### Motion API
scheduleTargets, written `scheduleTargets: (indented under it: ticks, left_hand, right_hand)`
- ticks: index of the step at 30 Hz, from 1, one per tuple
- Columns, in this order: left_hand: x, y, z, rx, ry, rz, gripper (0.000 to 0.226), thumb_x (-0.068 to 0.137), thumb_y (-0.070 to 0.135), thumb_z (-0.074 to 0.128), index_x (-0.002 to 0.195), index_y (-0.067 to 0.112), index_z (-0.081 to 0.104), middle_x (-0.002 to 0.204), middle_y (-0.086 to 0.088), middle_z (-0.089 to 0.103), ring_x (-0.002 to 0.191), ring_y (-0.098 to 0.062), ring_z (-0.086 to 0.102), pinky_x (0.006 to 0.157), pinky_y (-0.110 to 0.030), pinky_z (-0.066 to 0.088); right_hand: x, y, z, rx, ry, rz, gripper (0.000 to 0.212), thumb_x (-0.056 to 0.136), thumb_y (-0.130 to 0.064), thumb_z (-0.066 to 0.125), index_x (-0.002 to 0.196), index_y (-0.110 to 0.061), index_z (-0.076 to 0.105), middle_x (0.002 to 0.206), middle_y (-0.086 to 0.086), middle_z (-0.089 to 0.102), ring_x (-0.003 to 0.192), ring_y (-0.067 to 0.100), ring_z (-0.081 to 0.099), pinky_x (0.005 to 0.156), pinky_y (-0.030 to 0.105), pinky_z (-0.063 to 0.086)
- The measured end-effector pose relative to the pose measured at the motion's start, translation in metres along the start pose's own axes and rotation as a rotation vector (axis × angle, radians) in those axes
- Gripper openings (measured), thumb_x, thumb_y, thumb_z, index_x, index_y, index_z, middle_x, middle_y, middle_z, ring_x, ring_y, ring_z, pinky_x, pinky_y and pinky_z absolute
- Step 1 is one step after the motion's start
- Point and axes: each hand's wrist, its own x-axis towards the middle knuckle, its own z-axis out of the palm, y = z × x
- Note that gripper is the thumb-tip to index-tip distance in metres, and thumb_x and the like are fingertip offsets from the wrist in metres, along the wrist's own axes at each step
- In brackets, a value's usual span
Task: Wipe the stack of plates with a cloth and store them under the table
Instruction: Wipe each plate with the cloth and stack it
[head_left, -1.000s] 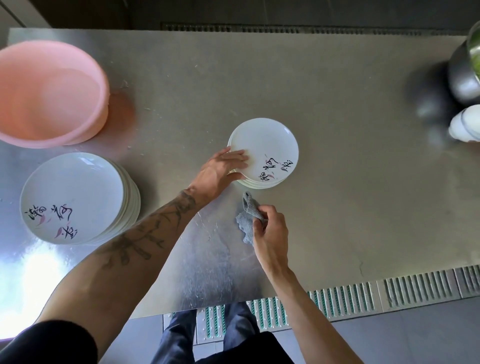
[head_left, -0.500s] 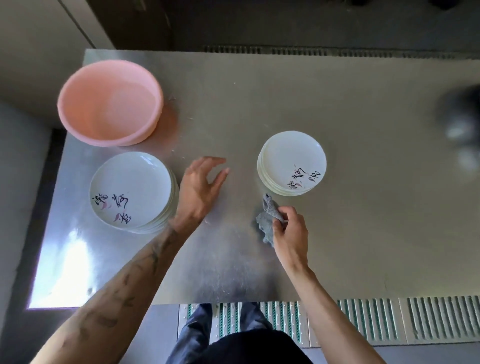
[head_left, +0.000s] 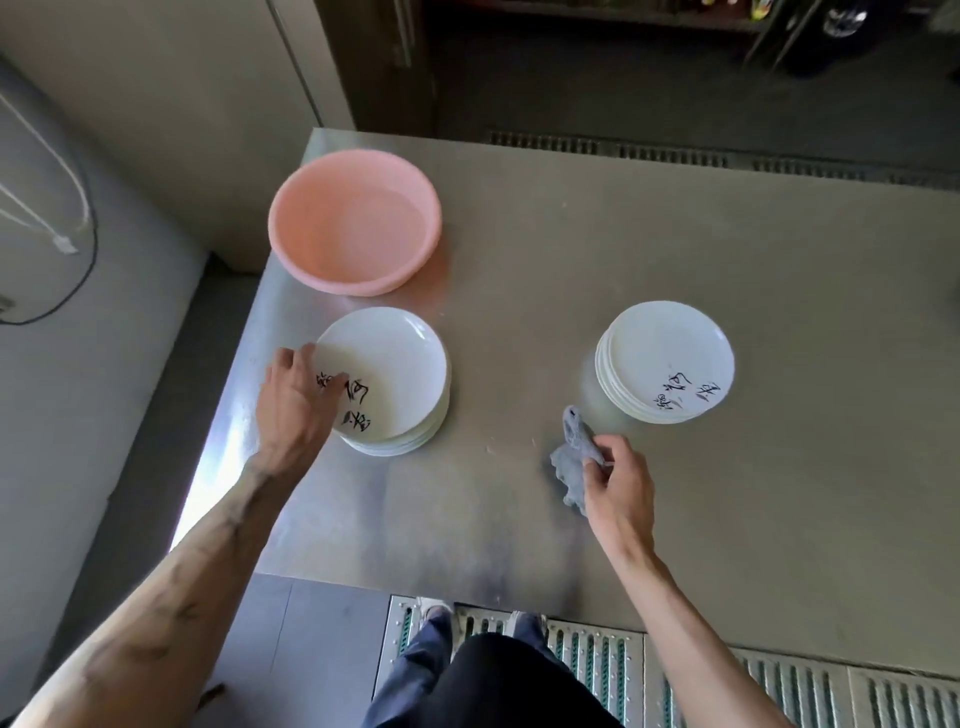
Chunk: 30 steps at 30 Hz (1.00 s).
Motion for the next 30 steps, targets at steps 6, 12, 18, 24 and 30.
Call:
scheduleTargets:
  ticks: [6, 12, 18, 24, 30]
  left_hand:
    - [0.011, 0.005, -0.004, -0.099, -0.013, -0.115, 0.045, 0.086, 0.028, 0.081, 0.119, 0.009, 0.058, 0.112, -0.011, 0.052, 0.099, -0.035, 0.057, 0.080, -0.047, 0.053]
    - [0.016, 0.012, -0.010, -0.161, -0.037, -0.214, 0.054, 0.080, 0.022, 0.088, 0.119, 0.002, 0.055, 0.118, -0.016, 0.051, 0.095, -0.032, 0.054, 0.083, -0.048, 0.054]
    - [0.023, 0.014, -0.016, -0.229, -0.096, -0.355, 0.054, 0.078, 0.020, 0.090, 0.117, 0.004, 0.056, 0.117, -0.015, 0.060, 0.099, -0.031, 0.059, 0.088, -0.049, 0.056]
    - [0.020, 0.011, -0.023, -0.376, -0.095, -0.413, 0.032, 0.077, 0.018, 0.091, 0.095, 0.012, 0.064, 0.094, -0.011, 0.073, 0.075, -0.021, 0.067, 0.061, -0.031, 0.053]
    - [0.002, 0.024, -0.023, -0.615, -0.171, -0.379, 0.039, 0.078, 0.014, 0.089, 0.104, 0.013, 0.060, 0.087, -0.009, 0.076, 0.074, -0.025, 0.075, 0.063, -0.037, 0.060]
  right_hand:
    - [-0.009, -0.001, 0.000, -0.012, 0.010, -0.007, 0.020, 0.094, -0.002, 0.055, 0.106, -0.017, 0.063, 0.100, 0.012, 0.063, 0.092, 0.028, 0.059, 0.080, 0.037, 0.046]
    - [-0.013, -0.002, 0.001, -0.021, 0.024, 0.004, 0.021, 0.095, -0.003, 0.056, 0.108, -0.018, 0.063, 0.101, 0.011, 0.060, 0.090, 0.027, 0.058, 0.080, 0.035, 0.045]
    - [-0.014, -0.004, 0.002, -0.019, 0.028, 0.003, 0.022, 0.095, -0.005, 0.056, 0.110, -0.020, 0.062, 0.102, 0.009, 0.059, 0.089, 0.025, 0.060, 0.081, 0.036, 0.047]
    - [-0.011, -0.004, 0.004, -0.020, 0.017, -0.008, 0.022, 0.095, -0.005, 0.057, 0.110, -0.021, 0.062, 0.101, 0.008, 0.059, 0.089, 0.025, 0.060, 0.080, 0.035, 0.047]
    - [-0.008, -0.005, 0.000, -0.009, 0.020, -0.006, 0.022, 0.096, -0.006, 0.055, 0.111, -0.021, 0.062, 0.101, 0.007, 0.058, 0.090, 0.025, 0.060, 0.080, 0.034, 0.046]
